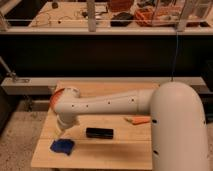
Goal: Wipe the white sponge on the table
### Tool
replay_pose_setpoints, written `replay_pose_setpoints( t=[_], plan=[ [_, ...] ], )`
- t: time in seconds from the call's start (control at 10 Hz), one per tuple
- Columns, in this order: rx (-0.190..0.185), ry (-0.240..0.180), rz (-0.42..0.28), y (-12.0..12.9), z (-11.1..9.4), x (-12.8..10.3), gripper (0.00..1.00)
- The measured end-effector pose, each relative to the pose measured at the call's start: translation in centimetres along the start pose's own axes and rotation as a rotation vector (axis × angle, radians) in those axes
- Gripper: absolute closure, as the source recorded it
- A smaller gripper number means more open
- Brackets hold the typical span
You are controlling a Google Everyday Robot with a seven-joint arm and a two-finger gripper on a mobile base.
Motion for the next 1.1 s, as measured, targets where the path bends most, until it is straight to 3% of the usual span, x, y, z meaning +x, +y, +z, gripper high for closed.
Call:
replay_pose_setpoints(
  t=[0.2,0.4,0.7,1.0,1.1],
  plan=[
    [-0.031,-0.04,-0.09,-1.6,0.9,-0.6,0.2],
    [-0.046,-0.068,-0.128,-2.6,1.9,-1.0,0.2],
    [-0.053,-0.102,-0.165,-4.0,4.2,-2.1,0.2],
    [-0.071,-0.121,-0.15,-4.3,5.8,-2.7,0.2],
    [-0.074,-0.127,-0.138,-4.3,6.2,-3.0,0.25]
  ],
)
